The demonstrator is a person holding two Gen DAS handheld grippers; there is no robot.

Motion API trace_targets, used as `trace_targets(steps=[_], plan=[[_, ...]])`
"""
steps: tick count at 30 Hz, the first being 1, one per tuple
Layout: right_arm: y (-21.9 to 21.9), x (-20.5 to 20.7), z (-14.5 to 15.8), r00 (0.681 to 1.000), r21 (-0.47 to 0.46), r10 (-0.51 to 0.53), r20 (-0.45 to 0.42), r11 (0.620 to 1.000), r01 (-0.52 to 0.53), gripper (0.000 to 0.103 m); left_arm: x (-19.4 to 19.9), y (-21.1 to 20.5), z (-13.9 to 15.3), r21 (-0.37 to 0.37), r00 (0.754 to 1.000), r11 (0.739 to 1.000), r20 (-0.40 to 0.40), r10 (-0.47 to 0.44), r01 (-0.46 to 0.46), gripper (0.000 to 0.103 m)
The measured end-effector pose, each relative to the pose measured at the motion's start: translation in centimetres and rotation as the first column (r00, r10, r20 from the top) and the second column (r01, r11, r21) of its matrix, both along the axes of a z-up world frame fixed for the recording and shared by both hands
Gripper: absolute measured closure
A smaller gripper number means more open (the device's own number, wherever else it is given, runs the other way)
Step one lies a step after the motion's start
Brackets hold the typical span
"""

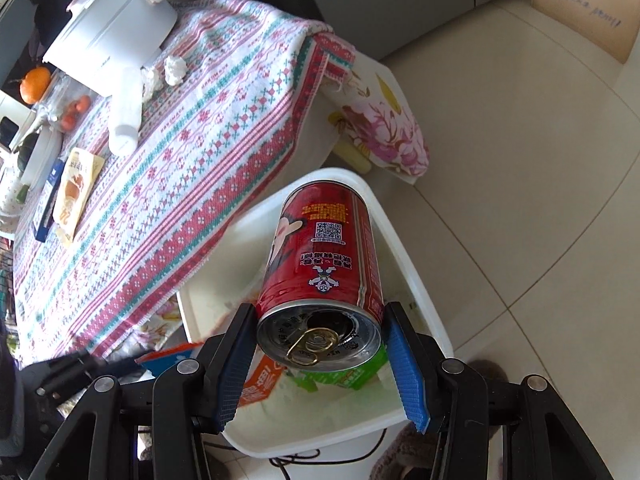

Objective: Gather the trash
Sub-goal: 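Carry the can and paper bag over the white bin and open both grippers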

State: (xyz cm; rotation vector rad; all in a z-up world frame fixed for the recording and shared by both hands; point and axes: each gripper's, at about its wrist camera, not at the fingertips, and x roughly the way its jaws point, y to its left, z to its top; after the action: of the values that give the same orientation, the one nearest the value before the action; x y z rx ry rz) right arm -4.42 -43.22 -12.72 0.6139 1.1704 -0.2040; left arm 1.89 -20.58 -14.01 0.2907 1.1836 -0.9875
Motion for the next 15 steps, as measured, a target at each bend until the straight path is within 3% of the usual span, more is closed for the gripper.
trace_targets(steps=[8, 15], plan=[[0.6, 0.2, 0.1, 1.000, -0.020, 0.009, -0.009, 1.000, -0.010, 0.047, 2.2, 3.0, 1.5, 0.006, 0.997, 0.997, 0.031, 0.078, -0.078, 0.042], [2.1, 1.6, -0.8, 0.997, -0.016, 0.052, -0.051, 0.998, -0.053, 0.047, 4.1, 5.6, 2.7, 0.019, 0.982, 0.985, 0.088, 0.169, -0.171, 0.032]])
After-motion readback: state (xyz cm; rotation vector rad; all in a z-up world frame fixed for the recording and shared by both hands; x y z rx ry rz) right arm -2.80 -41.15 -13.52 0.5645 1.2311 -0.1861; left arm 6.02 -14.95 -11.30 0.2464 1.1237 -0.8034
